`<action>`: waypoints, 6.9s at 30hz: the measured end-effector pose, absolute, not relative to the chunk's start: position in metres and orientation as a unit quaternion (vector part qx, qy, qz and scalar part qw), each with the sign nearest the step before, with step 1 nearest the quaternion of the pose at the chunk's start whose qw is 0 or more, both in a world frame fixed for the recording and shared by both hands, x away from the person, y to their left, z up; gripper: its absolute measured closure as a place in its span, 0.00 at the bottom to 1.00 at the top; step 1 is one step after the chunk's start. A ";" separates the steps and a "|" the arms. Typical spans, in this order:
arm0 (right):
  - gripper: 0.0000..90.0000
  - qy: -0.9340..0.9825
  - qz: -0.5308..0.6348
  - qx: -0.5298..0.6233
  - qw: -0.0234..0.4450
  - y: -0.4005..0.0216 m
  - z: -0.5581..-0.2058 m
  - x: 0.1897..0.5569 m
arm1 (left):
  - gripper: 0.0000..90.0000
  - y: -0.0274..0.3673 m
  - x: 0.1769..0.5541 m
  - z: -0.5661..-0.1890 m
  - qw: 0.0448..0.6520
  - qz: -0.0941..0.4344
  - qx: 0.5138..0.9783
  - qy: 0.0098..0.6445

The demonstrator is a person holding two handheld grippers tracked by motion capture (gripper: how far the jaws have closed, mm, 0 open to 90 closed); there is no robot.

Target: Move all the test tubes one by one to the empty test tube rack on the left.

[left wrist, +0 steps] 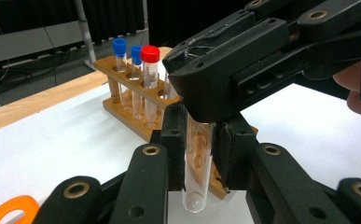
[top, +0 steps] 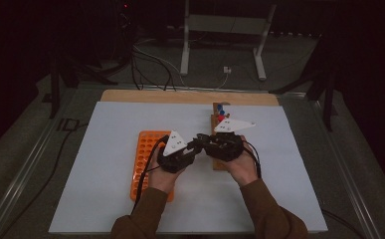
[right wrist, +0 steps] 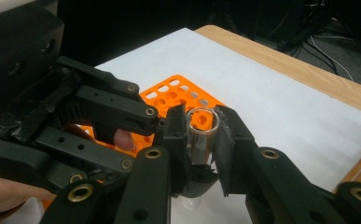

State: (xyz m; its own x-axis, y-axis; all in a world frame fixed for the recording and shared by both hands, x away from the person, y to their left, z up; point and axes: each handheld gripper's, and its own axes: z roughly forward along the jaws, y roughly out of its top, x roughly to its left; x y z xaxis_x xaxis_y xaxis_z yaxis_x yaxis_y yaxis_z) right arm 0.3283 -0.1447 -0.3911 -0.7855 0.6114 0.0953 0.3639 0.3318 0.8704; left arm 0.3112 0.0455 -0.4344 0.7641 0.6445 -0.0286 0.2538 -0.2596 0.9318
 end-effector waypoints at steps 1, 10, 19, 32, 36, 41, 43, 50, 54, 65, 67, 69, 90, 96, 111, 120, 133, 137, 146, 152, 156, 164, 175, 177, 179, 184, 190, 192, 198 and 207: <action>0.77 0.798 0.506 0.306 0.118 -0.147 -0.392 0.329 | 0.85 0.046 0.312 -0.434 0.533 0.184 0.773 0.292; 0.21 0.765 0.537 0.334 0.123 -0.164 -0.393 0.333 | 0.85 0.053 0.314 -0.433 0.533 0.189 0.766 0.307; 0.02 0.757 0.531 0.347 0.158 -0.178 -0.400 0.330 | 0.85 0.065 0.313 -0.434 0.536 0.189 0.759 0.318; 0.00 0.742 0.522 0.373 0.193 -0.205 -0.413 0.325 | 0.85 0.083 0.310 -0.438 0.538 0.191 0.751 0.333; 0.00 0.742 0.520 0.375 0.195 -0.210 -0.415 0.323 | 0.85 0.089 0.311 -0.439 0.539 0.193 0.746 0.340; 0.00 0.736 0.522 0.382 0.201 -0.220 -0.417 0.319 | 0.85 0.095 0.315 -0.440 0.538 0.201 0.742 0.346; 0.00 0.735 0.522 0.383 0.202 -0.222 -0.417 0.319 | 0.85 0.098 0.317 -0.440 0.538 0.203 0.740 0.349; 0.00 0.730 0.522 0.390 0.205 -0.233 -0.421 0.314 | 0.85 0.104 0.323 -0.445 0.535 0.211 0.736 0.358; 0.00 0.726 0.524 0.394 0.207 -0.240 -0.423 0.312 | 0.85 0.108 0.326 -0.447 0.529 0.214 0.734 0.367; 0.00 0.722 0.523 0.404 0.207 -0.250 -0.428 0.309 | 0.85 0.117 0.332 -0.460 0.510 0.213 0.739 0.386; 0.00 0.722 0.522 0.404 0.207 -0.251 -0.429 0.308 | 0.85 0.118 0.333 -0.462 0.509 0.212 0.738 0.388; 0.00 0.722 0.522 0.404 0.206 -0.251 -0.430 0.308 | 0.85 0.119 0.332 -0.463 0.510 0.209 0.738 0.390; 0.00 0.724 0.519 0.407 0.202 -0.253 -0.438 0.304 | 0.85 0.121 0.319 -0.470 0.486 0.186 0.765 0.380; 0.00 0.726 0.517 0.406 0.201 -0.253 -0.439 0.303 | 0.85 0.115 0.319 -0.474 0.453 0.186 0.786 0.379; 0.00 0.726 0.520 0.404 0.199 -0.255 -0.440 0.302 | 0.86 0.106 0.320 -0.476 0.391 0.186 0.819 0.376; 0.00 0.728 0.518 0.402 0.198 -0.253 -0.442 0.302 | 0.86 0.101 0.321 -0.477 0.361 0.186 0.833 0.374; 0.00 0.730 0.517 0.400 0.200 -0.251 -0.441 0.302 | 0.77 0.110 0.322 -0.476 0.394 0.172 0.815 0.390; 0.00 0.730 0.516 0.400 0.201 -0.251 -0.441 0.304 | 0.68 0.117 0.318 -0.473 0.426 0.169 0.797 0.393; 0.00 0.726 0.516 0.405 0.207 -0.248 -0.435 0.309 | 0.37 0.137 0.311 -0.461 0.506 0.170 0.736 0.416; 0.02 0.726 0.511 0.409 0.210 -0.245 -0.431 0.317 | 0.16 0.144 0.303 -0.456 0.514 0.196 0.714 0.434; 0.06 0.733 0.509 0.403 0.204 -0.239 -0.430 0.324 | 0.09 0.151 0.298 -0.455 0.524 0.206 0.697 0.445; 0.23 0.757 0.476 0.400 0.202 -0.223 -0.437 0.343 | 0.08 0.162 0.287 -0.457 0.537 0.222 0.676 0.452; 0.79 0.771 0.447 0.394 0.223 -0.208 -0.455 0.358 | 0.01 0.164 0.283 -0.461 0.537 0.223 0.674 0.456; 0.84 0.768 0.451 0.397 0.220 -0.208 -0.456 0.360 | 0.01 0.163 0.283 -0.462 0.537 0.221 0.674 0.457; 0.84 0.768 0.452 0.397 0.220 -0.207 -0.458 0.362 | 0.01 0.163 0.283 -0.462 0.538 0.220 0.674 0.457; 0.82 0.774 0.444 0.397 0.215 -0.204 -0.460 0.365 | 0.01 0.162 0.284 -0.464 0.535 0.219 0.674 0.460; 0.84 0.774 0.442 0.397 0.217 -0.199 -0.463 0.368 | 0.01 0.164 0.284 -0.465 0.535 0.215 0.673 0.463; 0.84 0.774 0.442 0.398 0.218 -0.199 -0.463 0.368 | 0.01 0.165 0.284 -0.465 0.536 0.215 0.672 0.463; 0.85 0.774 0.437 0.399 0.225 -0.198 -0.463 0.368 | 0.01 0.165 0.284 -0.465 0.536 0.215 0.673 0.461; 0.85 0.769 0.447 0.395 0.231 -0.201 -0.453 0.361 | 0.01 0.166 0.286 -0.465 0.532 0.212 0.677 0.462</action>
